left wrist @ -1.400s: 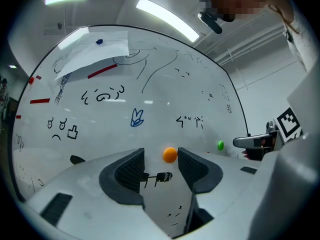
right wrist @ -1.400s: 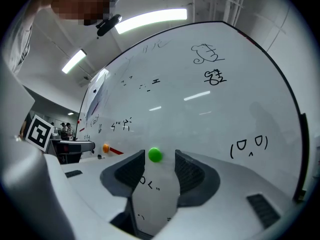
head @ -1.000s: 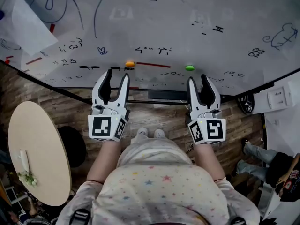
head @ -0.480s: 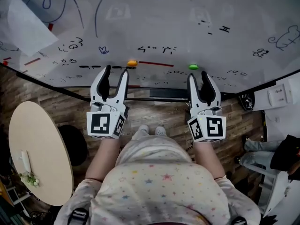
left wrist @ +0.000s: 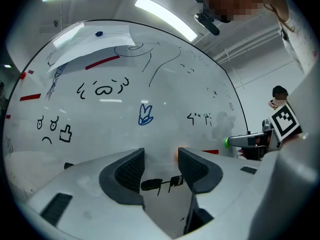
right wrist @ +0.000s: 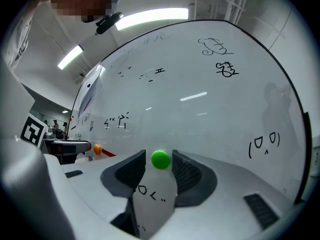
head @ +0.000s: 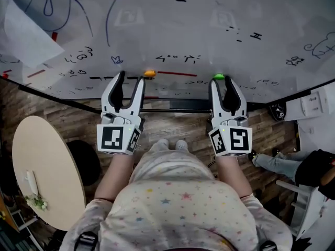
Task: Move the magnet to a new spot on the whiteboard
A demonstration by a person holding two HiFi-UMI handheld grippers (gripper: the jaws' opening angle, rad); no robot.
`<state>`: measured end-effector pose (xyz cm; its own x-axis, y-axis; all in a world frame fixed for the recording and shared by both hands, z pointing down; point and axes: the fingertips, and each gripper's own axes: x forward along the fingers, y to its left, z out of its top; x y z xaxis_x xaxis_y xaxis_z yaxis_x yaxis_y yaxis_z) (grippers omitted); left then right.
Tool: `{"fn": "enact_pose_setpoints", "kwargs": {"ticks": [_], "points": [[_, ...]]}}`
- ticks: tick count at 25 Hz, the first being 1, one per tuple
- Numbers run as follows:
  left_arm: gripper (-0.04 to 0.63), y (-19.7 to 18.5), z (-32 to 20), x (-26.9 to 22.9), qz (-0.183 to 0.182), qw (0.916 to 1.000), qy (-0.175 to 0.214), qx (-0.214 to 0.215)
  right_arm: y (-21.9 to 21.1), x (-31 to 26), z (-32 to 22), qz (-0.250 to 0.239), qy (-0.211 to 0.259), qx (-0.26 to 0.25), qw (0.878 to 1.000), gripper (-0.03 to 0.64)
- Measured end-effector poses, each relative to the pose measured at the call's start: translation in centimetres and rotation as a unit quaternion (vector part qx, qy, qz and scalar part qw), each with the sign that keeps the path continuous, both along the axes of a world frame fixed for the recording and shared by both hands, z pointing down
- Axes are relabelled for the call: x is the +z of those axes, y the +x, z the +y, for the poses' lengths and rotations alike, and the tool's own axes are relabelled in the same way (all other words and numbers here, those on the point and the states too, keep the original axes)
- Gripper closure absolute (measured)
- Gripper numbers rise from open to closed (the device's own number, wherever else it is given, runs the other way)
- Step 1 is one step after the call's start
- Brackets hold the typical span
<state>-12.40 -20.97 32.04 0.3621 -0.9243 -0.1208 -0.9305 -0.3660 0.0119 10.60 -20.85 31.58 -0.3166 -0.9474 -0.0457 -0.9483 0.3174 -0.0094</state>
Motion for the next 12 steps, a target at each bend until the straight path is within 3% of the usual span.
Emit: {"fn": "enact_pose_setpoints", "kwargs": {"ticks": [12], "points": [[0.405,-0.49,0.33,0.0,0.007,1.0,0.002,0.002,-0.23,0.19,-0.53,0.003,-0.004,0.043,0.999,0.47]]}}
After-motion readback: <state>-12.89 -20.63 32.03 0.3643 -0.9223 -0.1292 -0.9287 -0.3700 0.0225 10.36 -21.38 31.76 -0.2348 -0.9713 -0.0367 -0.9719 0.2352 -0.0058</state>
